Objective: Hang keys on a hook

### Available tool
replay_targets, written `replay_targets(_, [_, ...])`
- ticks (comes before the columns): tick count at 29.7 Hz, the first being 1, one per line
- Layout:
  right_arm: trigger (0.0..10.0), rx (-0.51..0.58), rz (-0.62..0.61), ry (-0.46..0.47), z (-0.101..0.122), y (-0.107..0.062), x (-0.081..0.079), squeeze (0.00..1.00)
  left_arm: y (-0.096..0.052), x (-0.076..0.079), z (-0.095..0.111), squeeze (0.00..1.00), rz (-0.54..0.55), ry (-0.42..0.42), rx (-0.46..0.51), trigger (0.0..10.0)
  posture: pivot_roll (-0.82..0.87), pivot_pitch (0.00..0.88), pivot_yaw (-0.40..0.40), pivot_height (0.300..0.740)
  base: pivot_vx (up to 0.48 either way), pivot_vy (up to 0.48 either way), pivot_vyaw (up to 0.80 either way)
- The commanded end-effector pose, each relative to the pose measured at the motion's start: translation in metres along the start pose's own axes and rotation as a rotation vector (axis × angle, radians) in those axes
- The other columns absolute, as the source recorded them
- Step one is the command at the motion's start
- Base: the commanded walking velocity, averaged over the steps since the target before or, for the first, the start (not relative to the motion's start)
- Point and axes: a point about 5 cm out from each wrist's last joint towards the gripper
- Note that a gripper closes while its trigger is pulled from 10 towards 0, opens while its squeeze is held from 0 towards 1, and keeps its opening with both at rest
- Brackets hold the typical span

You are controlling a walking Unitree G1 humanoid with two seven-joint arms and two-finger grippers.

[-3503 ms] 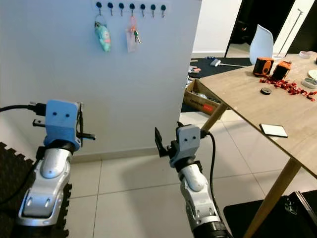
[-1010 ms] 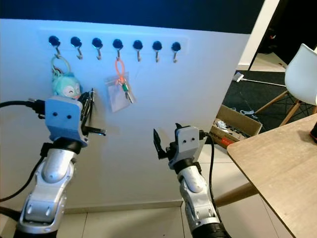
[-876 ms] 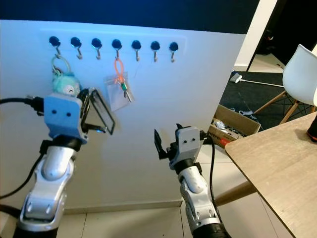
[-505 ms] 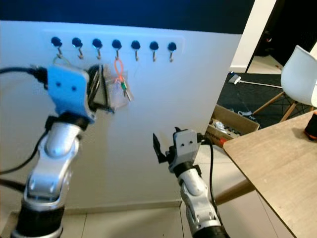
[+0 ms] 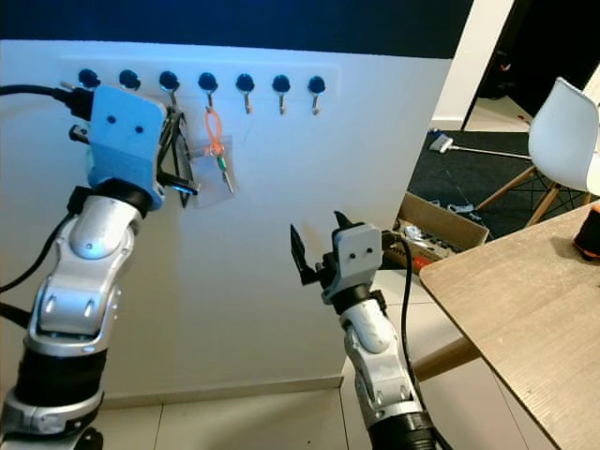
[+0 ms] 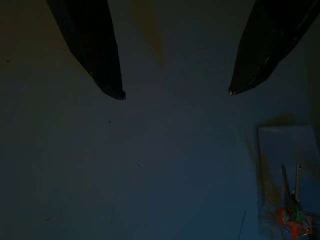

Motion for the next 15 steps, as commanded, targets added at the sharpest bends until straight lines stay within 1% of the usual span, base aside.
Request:
replay_targets(1, [10.0,-0.004,-0.001,0.006,0.0,0.0,-0.001,0.0,0.001,-0.005,-0.002,0.0,0.019,0.033,-0.016,10.0,0.2,0.147,-0.035,0.74,0.0,0.0,0.0])
replay_targets(7, [10.0,-0.013,-0.004,0.005,-0.001,-0.002,-0.001,0.0,0.001,-0.011,-0.003,0.0,0.038,0.037,-0.025,10.0,0.2,0.145,-0.033,0.74,0.0,0.0,0.0])
replay_targets(8, [10.0,-0.015,-0.007,0.004,-0.001,-0.003,0.0,0.0,0.0,-0.016,-0.004,0.0,0.055,0.034,-0.023,10.0,0.19,0.146,-0.032,0.74,0.0,0.0,0.0])
replay_targets(12, [10.0,-0.019,-0.012,0.003,-0.002,-0.003,0.001,0.0,-0.004,-0.03,-0.006,0.0,0.102,0.027,-0.025,10.0,0.2,0.143,-0.033,0.74,0.0,0.0,0.0])
replay_targets(15, [10.0,-0.023,-0.012,0.002,-0.003,-0.003,0.002,0.0,-0.012,-0.038,-0.005,0.0,0.104,0.021,0.007,10.0,0.2,0.141,-0.038,0.74,0.0,0.0,0.0])
Point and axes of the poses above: a point about 5 cm out from each wrist's last joint towards the gripper, its own y axis pointing out of the wrist towards the gripper, its own z axis along the axis of the wrist's last joint, x = y × z, and after that the axes turned 14 degrees about y, right-handed
